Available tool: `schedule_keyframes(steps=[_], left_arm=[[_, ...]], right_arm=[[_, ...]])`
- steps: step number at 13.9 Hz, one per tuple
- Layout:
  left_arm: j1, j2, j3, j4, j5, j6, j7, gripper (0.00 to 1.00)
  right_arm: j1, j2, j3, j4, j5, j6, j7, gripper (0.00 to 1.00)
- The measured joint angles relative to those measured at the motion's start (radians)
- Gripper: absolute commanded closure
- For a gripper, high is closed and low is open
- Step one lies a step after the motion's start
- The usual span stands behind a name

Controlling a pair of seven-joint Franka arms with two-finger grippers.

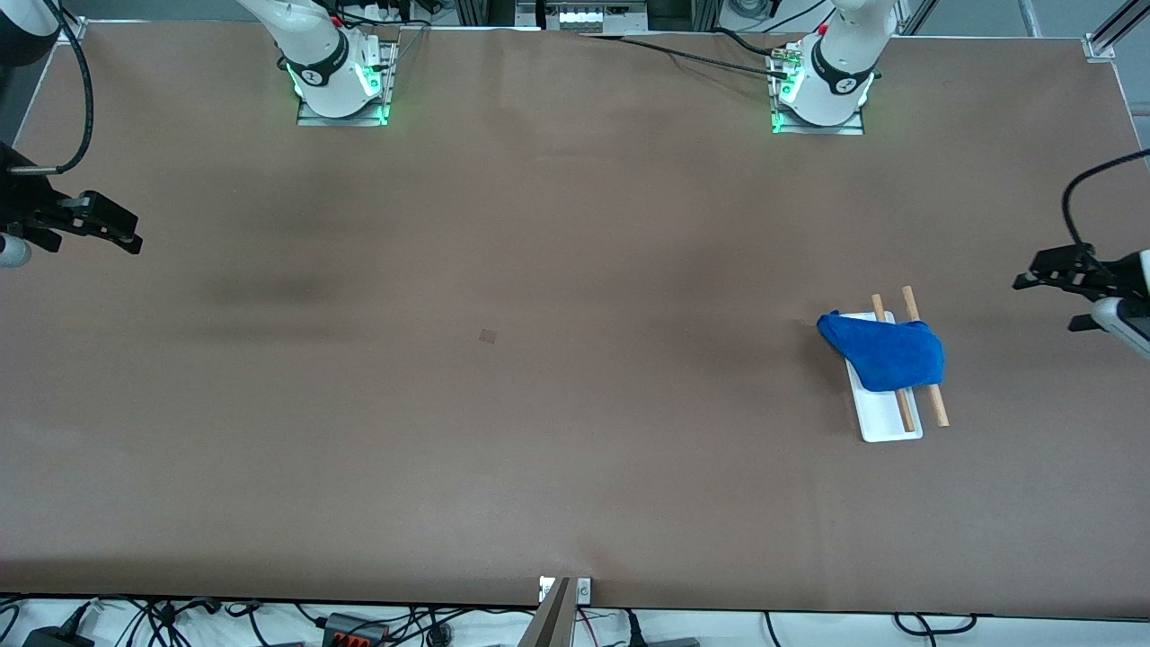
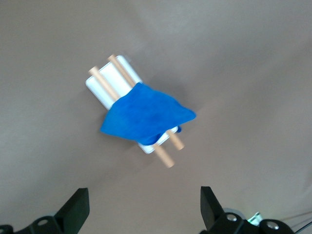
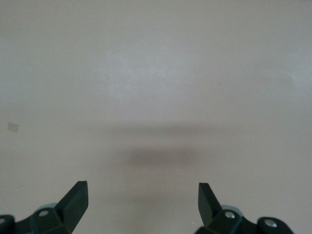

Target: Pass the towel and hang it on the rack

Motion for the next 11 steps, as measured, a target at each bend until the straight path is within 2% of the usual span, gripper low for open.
schedule_keyframes(steps=[3,5,7,8,11], left_arm=[[-0.004,-0.015,-0.059,0.015,0.077,-0.017,-0.108,0.0],[-0.005,-0.022,-0.059,0.019,0.085,-0.04,-0.145,0.0],[-0.056,-0.033,-0.037,0.022,0.086,-0.045,-0.199,0.0],[-0.135,-0.05,0.022,0.021,0.087,-0.051,-0.259,0.0],[-0.433,-0.103,0.296,-0.001,0.085,-0.057,-0.411,0.0]], right_arm=[[0.0,0.0,0.0,0.0,0.0,-0.006,0.0,0.0],[0.0,0.0,0.0,-0.001,0.0,-0.009,0.0,0.0],[0.0,-0.001,0.0,-0.004,0.0,-0.009,0.0,0.0],[0.0,-0.002,0.0,-0.004,0.001,-0.008,0.001,0.0],[0.001,-0.005,0.0,-0.005,0.001,-0.008,0.001,0.0]])
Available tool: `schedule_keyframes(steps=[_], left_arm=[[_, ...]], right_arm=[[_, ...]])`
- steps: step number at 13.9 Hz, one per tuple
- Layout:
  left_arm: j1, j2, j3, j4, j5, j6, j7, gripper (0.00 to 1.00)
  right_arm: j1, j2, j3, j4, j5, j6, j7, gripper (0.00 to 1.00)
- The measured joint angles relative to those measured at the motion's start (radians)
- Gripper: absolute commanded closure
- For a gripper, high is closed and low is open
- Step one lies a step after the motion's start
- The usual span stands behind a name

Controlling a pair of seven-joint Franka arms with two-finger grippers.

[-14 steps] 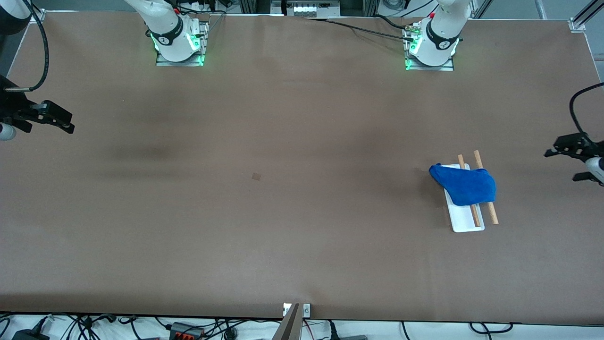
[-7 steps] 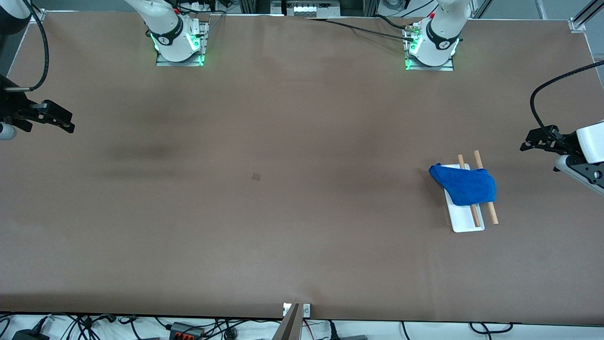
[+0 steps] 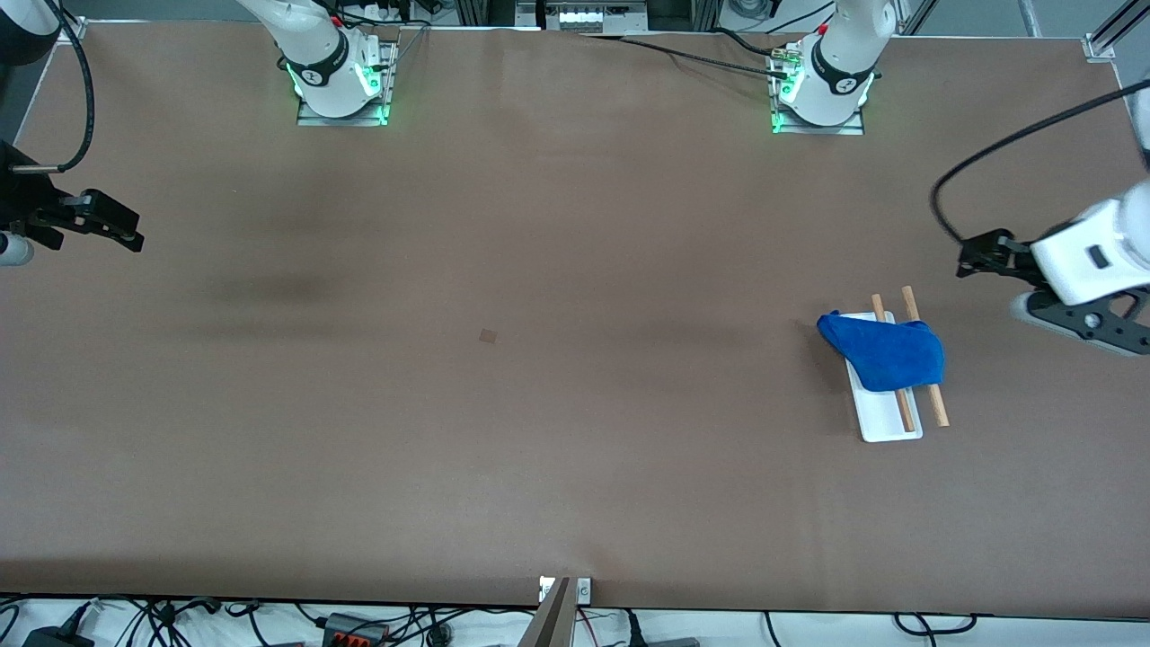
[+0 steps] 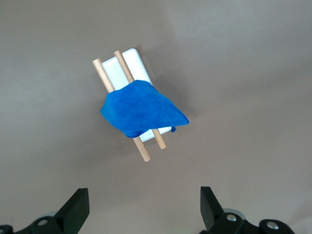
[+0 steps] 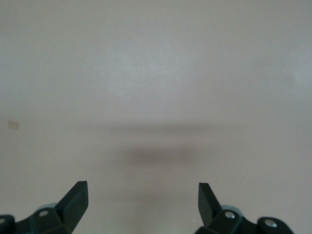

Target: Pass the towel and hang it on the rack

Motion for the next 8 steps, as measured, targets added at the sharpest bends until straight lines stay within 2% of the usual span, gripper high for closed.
schedule_keyframes(steps=[1,2,8], left_arm=[[-0.048,-0.01,0.051,-0.009,-0.002,0.002,-0.016,0.0],[-0.063,-0.02,0.073,-0.025,-0.004,0.009,-0.026,0.0],[-0.089,-0.091,0.107,-0.117,-0.044,0.06,-0.162,0.0]], right_arm=[[0.0,-0.001,0.0,-0.001,0.0,0.0,0.0,0.0],[0.0,-0.002,0.0,-0.001,0.0,0.0,0.0,0.0],[0.004,-0.003,0.001,-0.001,0.001,0.0,0.0,0.0]])
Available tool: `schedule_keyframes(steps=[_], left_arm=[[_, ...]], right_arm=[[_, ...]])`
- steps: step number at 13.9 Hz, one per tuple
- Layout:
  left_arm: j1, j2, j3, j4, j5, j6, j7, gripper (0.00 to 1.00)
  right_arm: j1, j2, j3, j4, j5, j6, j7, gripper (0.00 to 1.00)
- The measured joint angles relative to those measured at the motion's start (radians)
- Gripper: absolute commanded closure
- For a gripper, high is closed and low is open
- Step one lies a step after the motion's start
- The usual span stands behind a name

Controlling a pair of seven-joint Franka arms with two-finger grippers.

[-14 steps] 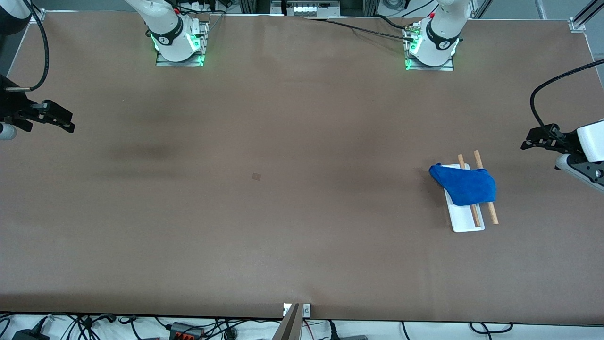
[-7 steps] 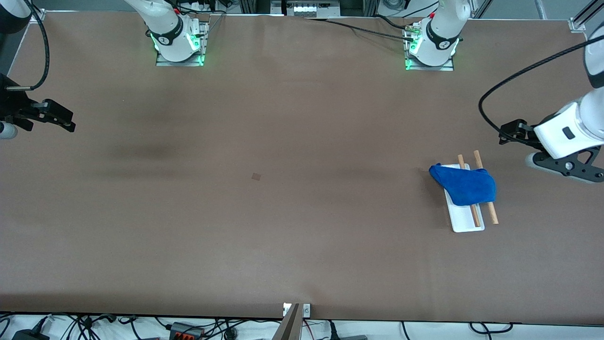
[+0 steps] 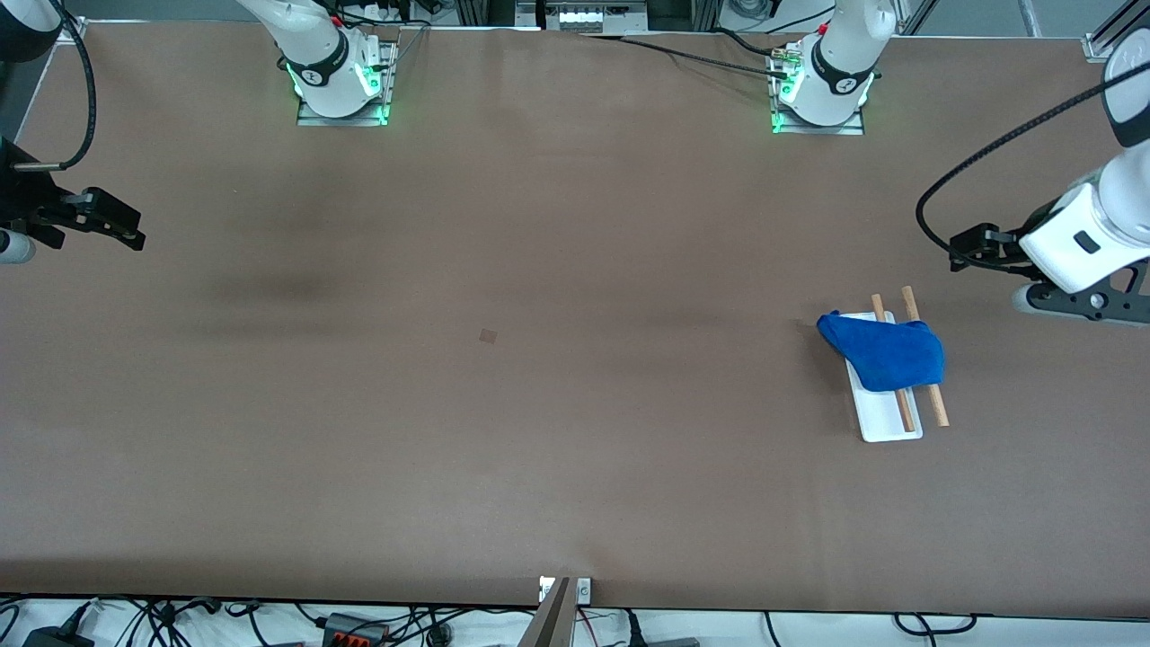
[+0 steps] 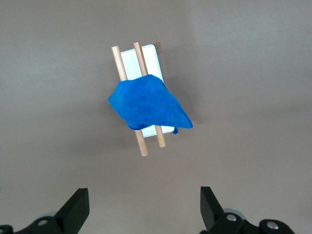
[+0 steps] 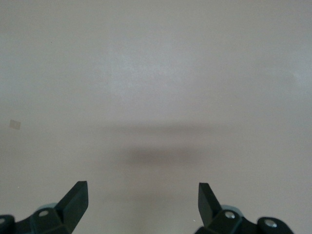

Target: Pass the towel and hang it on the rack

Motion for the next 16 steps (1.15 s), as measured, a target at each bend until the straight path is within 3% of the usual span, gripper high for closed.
schedule_keyframes(steps=[3,16], left_arm=[[-0.002,-0.025,0.039,-0.036,-0.075,0.011,-0.031,0.0],[-0.023,-0.035,0.049,-0.042,-0.082,0.014,-0.228,0.0]], right_arm=[[0.0,0.0,0.0,0.0,0.0,0.0,0.0,0.0],[0.002,0.0,0.0,-0.001,0.0,-0.001,0.0,0.0]])
